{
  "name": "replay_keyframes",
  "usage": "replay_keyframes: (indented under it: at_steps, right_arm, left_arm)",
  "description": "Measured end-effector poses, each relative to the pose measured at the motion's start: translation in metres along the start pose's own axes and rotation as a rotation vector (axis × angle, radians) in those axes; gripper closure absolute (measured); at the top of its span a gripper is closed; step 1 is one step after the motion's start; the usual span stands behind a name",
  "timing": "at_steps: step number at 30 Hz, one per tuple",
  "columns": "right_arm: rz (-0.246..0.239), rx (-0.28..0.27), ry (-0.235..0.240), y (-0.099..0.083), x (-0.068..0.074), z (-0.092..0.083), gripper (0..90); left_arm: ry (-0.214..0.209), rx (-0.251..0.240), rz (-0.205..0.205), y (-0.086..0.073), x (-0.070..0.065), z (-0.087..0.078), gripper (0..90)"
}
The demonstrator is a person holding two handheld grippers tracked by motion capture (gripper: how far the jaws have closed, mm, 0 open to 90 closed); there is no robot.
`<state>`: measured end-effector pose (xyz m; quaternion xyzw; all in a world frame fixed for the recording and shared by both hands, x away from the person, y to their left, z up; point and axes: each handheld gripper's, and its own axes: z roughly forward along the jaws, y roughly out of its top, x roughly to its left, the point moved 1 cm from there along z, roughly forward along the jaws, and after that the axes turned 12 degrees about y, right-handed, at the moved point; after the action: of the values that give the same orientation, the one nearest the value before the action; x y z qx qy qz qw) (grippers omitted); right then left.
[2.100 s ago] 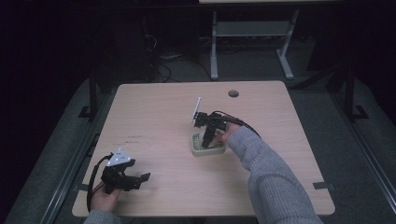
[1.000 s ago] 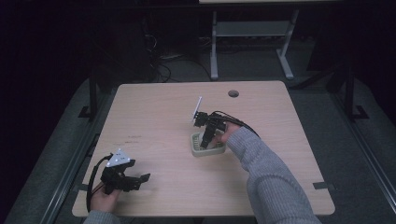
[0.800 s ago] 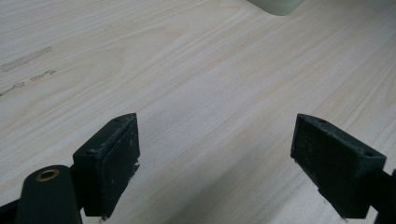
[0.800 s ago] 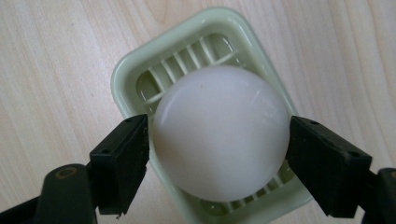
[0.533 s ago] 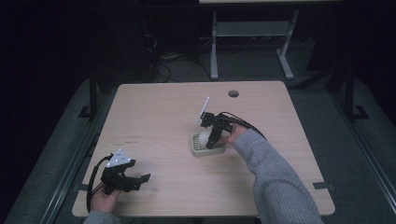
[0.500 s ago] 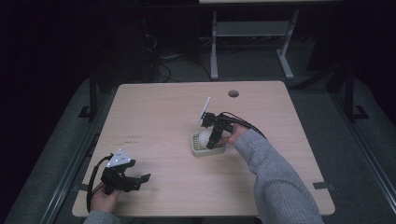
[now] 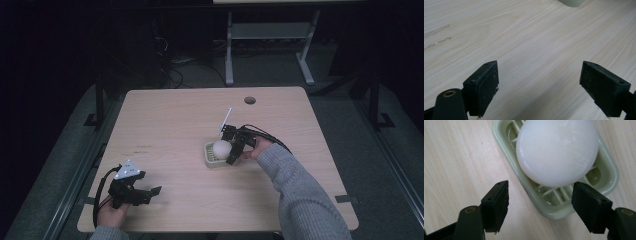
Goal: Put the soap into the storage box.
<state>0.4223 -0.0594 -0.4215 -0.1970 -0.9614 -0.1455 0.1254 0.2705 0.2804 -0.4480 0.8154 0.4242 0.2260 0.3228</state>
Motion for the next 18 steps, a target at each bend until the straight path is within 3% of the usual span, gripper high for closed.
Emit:
replay_keyframes:
  at_steps: [6, 18]
  right_arm:
    - [0.001, 0.0, 0.018, -0.005, 0.004, 0.001, 37.0]
    - [-0.015, 0.035, 0.046, -0.007, 0.014, 0.007, 42.3]
  left_arm:
    - [0.0, -0.002, -0.005, 0.0, 0.0, 0.0, 15.2]
    - [-0.001, -0.001, -0.006, 0.0, -0.001, 0.001, 15.2]
